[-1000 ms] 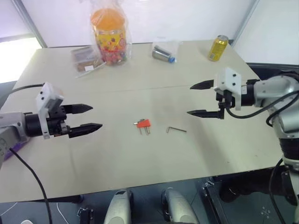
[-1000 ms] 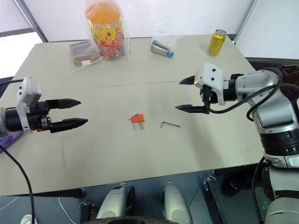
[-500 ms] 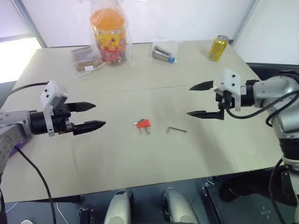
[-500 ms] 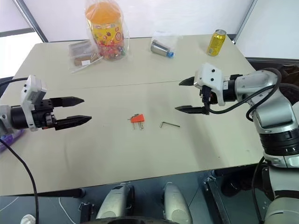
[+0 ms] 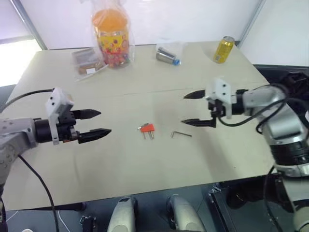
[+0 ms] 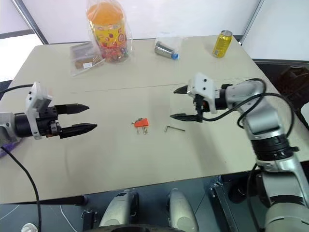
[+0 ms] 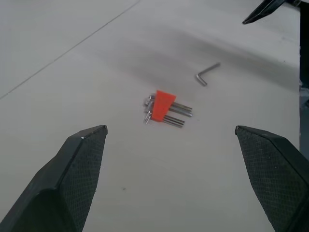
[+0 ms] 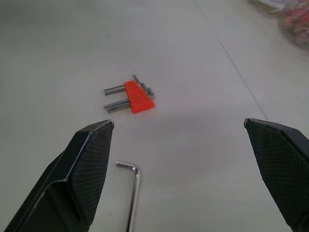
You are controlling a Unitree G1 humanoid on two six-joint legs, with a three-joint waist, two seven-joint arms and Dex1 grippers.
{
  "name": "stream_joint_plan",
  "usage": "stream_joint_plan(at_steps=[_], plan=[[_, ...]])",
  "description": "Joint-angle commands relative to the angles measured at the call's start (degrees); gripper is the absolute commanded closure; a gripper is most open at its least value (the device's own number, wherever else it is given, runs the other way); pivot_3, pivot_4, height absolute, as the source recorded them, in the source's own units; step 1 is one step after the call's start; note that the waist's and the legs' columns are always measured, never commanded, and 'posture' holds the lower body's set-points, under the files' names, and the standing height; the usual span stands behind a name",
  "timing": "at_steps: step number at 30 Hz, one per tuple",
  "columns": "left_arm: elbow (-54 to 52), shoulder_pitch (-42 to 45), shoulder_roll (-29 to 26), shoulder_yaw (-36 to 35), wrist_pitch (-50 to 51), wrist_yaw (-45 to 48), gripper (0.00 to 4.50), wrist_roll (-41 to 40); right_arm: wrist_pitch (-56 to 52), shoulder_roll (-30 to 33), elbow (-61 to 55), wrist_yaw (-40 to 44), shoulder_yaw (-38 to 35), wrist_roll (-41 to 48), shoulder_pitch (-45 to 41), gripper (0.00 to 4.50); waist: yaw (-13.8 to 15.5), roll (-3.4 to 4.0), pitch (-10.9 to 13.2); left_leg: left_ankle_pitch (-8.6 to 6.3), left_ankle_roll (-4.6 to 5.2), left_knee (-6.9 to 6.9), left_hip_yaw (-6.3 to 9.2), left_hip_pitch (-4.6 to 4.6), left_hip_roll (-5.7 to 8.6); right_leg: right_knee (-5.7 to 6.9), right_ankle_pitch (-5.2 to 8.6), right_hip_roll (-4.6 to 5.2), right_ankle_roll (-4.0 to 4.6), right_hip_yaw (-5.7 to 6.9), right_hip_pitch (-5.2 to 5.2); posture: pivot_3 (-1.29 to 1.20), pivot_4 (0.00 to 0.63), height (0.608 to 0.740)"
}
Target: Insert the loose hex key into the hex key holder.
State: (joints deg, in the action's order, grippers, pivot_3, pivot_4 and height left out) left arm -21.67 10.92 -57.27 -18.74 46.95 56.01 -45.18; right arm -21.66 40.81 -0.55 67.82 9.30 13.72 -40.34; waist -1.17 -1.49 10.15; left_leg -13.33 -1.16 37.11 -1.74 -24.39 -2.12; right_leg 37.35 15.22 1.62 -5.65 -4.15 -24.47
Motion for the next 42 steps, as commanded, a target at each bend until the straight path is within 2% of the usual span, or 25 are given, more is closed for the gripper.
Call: stream_joint_plan(at_steps=[1, 12, 22, 31, 42], plan=[[-3.03, -1.44, -0.31, -1.19, 0.33, -0.34, 0.07, -0.79, 3.33, -3.61, 2.10, -1.51, 1.70, -1.13, 0.30, 0.00, 0.02, 0.00, 0.00, 0.00, 0.00, 0.00, -0.01, -0.01, 0.01, 0.00, -0.01, 0.00, -0.02, 0.00, -0.02, 0.00, 0.150, 0.740], [-5.63, -4.01, -0.64, -3.42, 1.35, -1.86, 0.07, -2.31, 21.14, -13.78, 23.44, -5.88, 8.95, -12.38, -3.41, 0.00, -0.05, 0.00, 0.00, 0.00, -0.01, 0.04, 0.01, 0.00, 0.02, 0.06, -0.01, 0.01, -0.02, 0.00, 0.02, 0.00, 0.150, 0.740], [-6.09, -5.18, -1.05, -4.65, 1.22, -2.40, 0.07, -2.14, 29.91, -19.36, 36.98, -10.44, 8.92, -16.87, -6.90, 0.00, -0.14, 0.01, 0.00, 0.01, -0.01, 0.04, 0.02, 0.02, 0.02, 0.09, -0.03, 0.02, -0.03, 0.00, 0.02, 0.00, 0.150, 0.740], [-5.87, -5.30, -1.57, -4.87, 0.69, -2.30, 0.07, -1.85, 30.06, -22.33, 37.40, -9.57, 10.02, -17.84, -5.75, 0.00, -1.36, 0.00, 0.00, 0.01, -0.01, 0.00, 0.08, 0.04, 0.02, 0.17, -0.03, 0.00, -0.04, 0.04, 0.02, 0.00, 0.150, 0.740], [-6.34, -6.03, -1.28, -4.98, 0.39, -2.74, 0.07, -1.59, 26.45, -25.64, 33.80, -8.67, 11.23, -18.25, -3.94, 0.00, -1.52, 0.00, 0.00, 0.00, -0.01, -0.05, 0.12, 0.07, 0.00, 0.21, -0.04, -0.02, -0.05, 0.06, 0.02, 0.00, 0.150, 0.740]])
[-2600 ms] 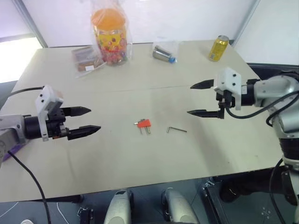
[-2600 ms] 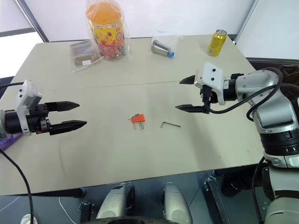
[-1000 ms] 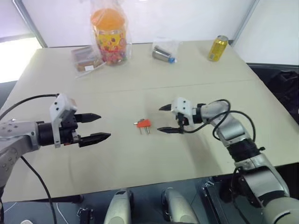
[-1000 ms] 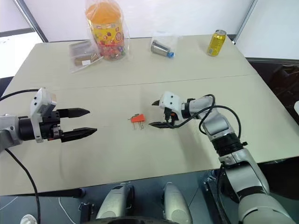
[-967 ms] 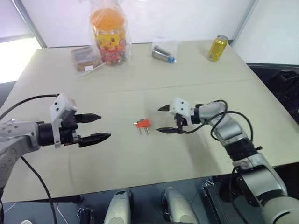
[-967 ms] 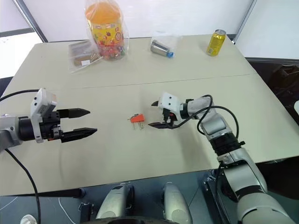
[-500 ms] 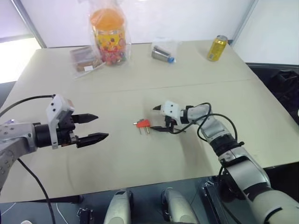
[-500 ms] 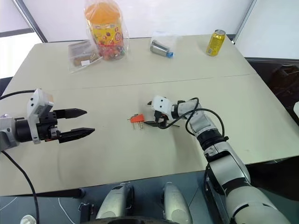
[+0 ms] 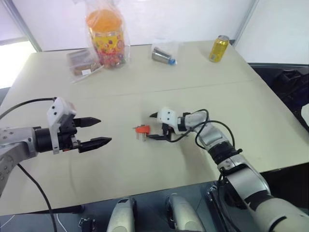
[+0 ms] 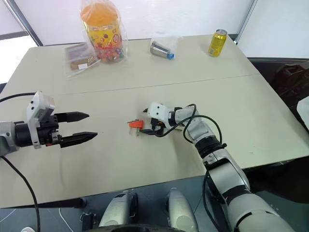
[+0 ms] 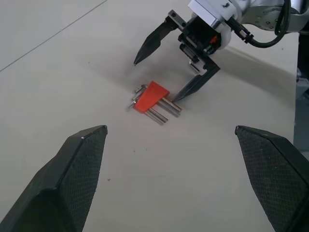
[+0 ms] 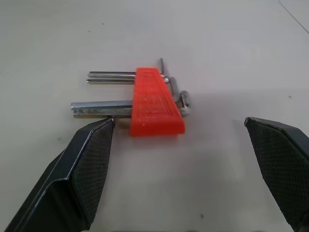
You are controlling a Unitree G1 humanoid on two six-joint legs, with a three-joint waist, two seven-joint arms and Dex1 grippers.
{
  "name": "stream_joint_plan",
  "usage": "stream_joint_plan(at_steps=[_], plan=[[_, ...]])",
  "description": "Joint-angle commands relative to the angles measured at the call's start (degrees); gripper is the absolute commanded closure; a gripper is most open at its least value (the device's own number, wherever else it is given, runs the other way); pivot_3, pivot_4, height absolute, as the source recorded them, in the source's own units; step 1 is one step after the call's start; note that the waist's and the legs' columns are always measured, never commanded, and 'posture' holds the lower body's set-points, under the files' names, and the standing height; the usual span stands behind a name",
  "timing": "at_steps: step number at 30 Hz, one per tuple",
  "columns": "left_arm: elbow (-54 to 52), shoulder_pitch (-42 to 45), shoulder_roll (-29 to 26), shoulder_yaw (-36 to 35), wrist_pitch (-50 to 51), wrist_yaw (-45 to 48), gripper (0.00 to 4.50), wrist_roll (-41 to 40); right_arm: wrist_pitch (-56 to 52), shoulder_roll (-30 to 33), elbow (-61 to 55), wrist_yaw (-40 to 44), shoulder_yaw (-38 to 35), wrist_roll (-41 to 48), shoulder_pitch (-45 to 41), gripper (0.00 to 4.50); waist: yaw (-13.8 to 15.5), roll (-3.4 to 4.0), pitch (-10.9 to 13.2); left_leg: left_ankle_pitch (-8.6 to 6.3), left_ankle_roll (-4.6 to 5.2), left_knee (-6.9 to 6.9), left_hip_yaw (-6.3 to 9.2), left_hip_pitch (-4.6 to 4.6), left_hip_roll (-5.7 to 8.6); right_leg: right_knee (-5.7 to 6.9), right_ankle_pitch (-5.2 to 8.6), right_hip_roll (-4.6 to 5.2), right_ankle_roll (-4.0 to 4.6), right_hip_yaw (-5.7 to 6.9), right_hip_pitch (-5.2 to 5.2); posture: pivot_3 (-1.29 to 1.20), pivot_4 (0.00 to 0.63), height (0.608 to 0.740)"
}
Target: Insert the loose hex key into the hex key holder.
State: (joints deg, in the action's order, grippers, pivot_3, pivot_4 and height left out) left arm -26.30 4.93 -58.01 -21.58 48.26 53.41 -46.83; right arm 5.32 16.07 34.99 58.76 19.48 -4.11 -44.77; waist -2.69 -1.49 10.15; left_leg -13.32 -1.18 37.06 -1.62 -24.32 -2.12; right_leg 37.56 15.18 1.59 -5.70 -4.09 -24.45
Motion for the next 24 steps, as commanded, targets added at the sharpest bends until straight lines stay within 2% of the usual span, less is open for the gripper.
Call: stream_joint_plan(at_steps=[1, 16, 19, 24], plan=[[-1.74, -0.16, -0.49, -2.13, -1.01, -0.19, 0.07, 0.14, -0.51, -0.99, -1.67, 0.25, 1.10, -0.64, 0.45, 0.00, 0.00, 0.00, 0.00, 0.00, 0.00, 0.00, 0.00, 0.00, 0.00, 0.00, 0.00, 0.00, 0.00, 0.00, 0.00, 0.00, 0.150, 0.740], [-2.51, -0.07, 0.02, -1.40, -1.68, -1.49, 0.07, 0.41, -1.41, -0.10, 4.23, -1.84, 1.72, -3.78, -0.79, 0.00, 0.00, -0.01, -0.02, 0.00, 0.00, 0.00, -0.01, 0.20, 0.00, 0.00, 0.00, 0.00, 0.01, 0.00, 0.18, 0.00, 0.150, 0.740], [-2.45, 0.07, 0.03, -1.23, -1.91, -1.58, 0.00, 0.63, -1.21, -0.38, 6.21, -2.07, 1.79, -3.92, -1.24, 0.90, 0.00, -0.01, -0.02, 0.00, 0.00, 0.00, -0.01, 0.40, 0.00, 0.00, 0.07, 0.00, 0.13, 0.00, 0.38, 0.00, 0.150, 0.740], [-2.27, 0.10, 0.06, -0.98, -2.33, -1.69, 0.00, 0.90, 0.15, -0.50, 8.51, -2.48, 2.08, -4.22, -1.69, 3.45, 0.10, -0.01, -0.02, -0.01, -0.02, -0.05, 0.00, 1.10, -0.03, -0.09, 0.23, 0.03, 0.43, 0.00, 1.09, 0.00, 0.150, 0.740]])
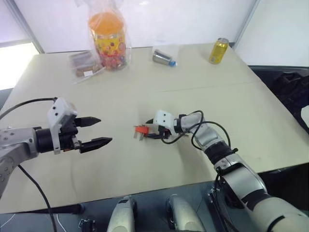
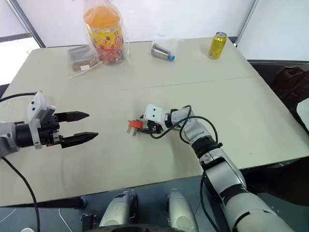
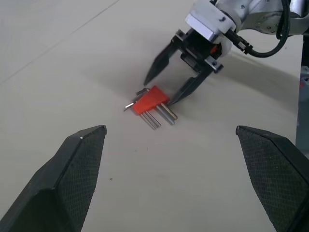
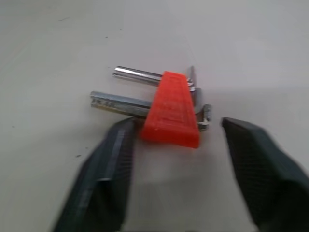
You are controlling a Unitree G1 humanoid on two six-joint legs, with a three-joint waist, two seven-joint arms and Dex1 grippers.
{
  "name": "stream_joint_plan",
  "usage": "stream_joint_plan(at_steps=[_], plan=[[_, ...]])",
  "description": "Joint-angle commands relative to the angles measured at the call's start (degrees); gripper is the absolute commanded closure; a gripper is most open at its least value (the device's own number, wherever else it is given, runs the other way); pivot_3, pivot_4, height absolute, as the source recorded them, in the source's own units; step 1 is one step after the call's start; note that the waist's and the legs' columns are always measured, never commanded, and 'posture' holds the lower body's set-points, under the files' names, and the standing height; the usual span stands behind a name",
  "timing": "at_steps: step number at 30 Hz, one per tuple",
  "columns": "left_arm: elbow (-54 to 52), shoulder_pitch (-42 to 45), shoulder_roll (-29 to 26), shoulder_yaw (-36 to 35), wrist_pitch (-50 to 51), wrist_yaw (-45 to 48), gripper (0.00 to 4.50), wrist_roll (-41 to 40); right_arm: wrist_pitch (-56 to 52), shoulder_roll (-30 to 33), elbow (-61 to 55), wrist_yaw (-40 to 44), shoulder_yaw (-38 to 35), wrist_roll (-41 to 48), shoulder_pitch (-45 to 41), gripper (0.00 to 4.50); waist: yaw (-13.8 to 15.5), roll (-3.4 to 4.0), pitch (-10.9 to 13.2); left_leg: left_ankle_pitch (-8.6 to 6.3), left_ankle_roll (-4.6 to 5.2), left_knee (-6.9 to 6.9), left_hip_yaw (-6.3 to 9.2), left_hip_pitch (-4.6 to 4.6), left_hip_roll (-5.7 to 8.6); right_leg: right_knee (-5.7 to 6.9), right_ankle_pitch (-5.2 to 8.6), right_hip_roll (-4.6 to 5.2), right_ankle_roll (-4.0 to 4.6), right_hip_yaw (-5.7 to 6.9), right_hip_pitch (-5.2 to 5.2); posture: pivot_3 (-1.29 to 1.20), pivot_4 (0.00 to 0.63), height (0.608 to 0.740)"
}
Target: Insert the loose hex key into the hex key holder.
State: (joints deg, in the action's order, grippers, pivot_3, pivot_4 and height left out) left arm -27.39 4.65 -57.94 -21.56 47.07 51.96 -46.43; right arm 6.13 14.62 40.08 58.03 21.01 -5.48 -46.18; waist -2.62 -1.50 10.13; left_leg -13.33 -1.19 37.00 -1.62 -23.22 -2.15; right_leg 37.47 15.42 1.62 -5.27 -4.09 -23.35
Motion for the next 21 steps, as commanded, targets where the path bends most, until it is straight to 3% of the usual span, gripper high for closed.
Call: stream_joint_plan(at_steps=[1, 8, 21], plan=[[-1.10, 0.40, 0.03, -0.89, -1.27, -0.23, 0.00, 0.56, -0.33, 1.07, 3.60, -1.91, 0.70, -3.04, -0.29, 3.49, 0.05, 0.00, 0.00, 0.00, 0.00, 0.01, 0.00, 0.00, -0.01, 0.00, 0.00, 0.01, 0.00, 0.00, 0.01, 0.00, 0.150, 0.740], [0.33, 2.68, 0.83, 0.94, -1.92, -0.07, 0.00, 1.04, 6.90, 4.28, -1.89, -7.45, 1.40, -6.84, 0.27, 3.49, 0.20, 0.00, 0.00, 0.01, -0.01, 0.01, 0.01, -0.02, -0.02, 0.00, 0.00, 0.03, 0.00, 0.00, -0.01, 0.00, 0.150, 0.740], [13.43, 24.08, 8.66, 9.41, -3.64, -1.28, 0.00, 2.71, 39.20, 15.79, -15.41, -35.62, -2.02, -23.63, -6.84, 3.49, -0.03, -0.02, 0.10, 0.00, -0.01, -0.13, -0.07, -0.30, 0.09, -0.10, -0.12, 0.01, -0.24, -0.05, -0.35, 0.00, 0.150, 0.740]])
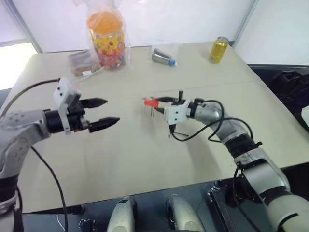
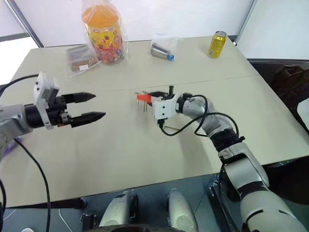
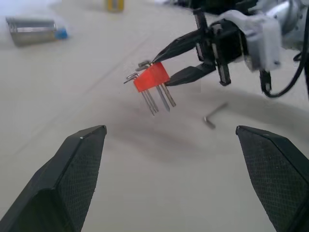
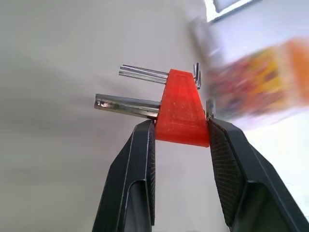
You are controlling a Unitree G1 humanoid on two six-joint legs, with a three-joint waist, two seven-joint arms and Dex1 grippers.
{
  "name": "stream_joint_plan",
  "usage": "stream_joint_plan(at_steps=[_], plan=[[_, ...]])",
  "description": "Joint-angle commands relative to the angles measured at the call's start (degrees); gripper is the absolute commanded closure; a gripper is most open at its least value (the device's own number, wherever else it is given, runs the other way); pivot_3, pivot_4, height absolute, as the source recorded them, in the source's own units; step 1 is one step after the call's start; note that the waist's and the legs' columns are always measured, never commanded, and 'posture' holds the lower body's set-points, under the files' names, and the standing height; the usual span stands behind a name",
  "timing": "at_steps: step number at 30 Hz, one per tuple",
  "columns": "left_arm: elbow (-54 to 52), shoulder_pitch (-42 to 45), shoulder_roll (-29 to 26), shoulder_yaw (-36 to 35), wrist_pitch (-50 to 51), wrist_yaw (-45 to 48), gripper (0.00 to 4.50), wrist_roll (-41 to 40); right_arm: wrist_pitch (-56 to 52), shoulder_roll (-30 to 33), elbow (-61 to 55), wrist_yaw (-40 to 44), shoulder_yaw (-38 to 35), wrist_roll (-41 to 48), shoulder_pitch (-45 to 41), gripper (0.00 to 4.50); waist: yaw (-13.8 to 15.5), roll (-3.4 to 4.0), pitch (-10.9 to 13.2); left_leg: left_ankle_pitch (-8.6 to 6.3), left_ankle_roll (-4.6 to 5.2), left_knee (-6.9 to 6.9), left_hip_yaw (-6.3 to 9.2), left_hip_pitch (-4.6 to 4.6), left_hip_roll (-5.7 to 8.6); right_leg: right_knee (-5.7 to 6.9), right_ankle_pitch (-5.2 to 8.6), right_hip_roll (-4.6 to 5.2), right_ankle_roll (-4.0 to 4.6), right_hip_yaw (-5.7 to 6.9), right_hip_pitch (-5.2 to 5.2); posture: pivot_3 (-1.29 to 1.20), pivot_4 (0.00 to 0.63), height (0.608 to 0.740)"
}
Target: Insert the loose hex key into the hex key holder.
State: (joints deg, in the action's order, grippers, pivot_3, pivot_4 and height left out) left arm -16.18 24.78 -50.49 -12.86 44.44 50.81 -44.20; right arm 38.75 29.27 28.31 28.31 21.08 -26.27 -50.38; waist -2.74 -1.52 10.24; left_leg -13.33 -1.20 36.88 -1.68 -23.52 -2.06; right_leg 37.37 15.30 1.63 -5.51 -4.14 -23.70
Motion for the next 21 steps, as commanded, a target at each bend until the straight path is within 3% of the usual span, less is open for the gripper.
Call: stream_joint_plan(at_steps=[1, 9, 21], plan=[[3.57, 6.10, 2.26, 1.41, -0.98, -0.08, 0.00, 0.39, 8.29, 1.46, -4.23, -7.53, -2.48, -3.33, -3.37, 3.49, 0.02, -0.02, 0.01, 0.00, 0.00, -0.02, 0.00, 0.00, 0.00, 0.01, 0.00, 0.00, -0.01, 0.00, 0.00, 0.00, 0.150, 0.740], [10.79, 18.82, 8.63, 3.83, 2.27, 1.93, 0.00, -2.34, 17.90, 2.10, -5.78, -14.13, -3.65, -5.13, -7.81, 3.49, 0.15, -0.07, 0.06, 0.00, 0.00, 0.04, 0.01, -0.05, 0.02, -0.01, -0.01, 0.00, -0.05, -0.01, 0.02, 0.00, 0.150, 0.740], [9.68, 20.56, 10.73, 3.77, 4.70, 3.85, 0.00, -4.62, 21.22, 1.74, -3.68, -14.27, -2.96, -5.12, -10.85, 3.49, 0.16, -0.07, 0.08, 0.00, 0.01, 0.04, 0.04, -0.05, 0.01, 0.02, -0.01, 0.00, -0.05, -0.01, 0.02, 0.00, 0.150, 0.740]])
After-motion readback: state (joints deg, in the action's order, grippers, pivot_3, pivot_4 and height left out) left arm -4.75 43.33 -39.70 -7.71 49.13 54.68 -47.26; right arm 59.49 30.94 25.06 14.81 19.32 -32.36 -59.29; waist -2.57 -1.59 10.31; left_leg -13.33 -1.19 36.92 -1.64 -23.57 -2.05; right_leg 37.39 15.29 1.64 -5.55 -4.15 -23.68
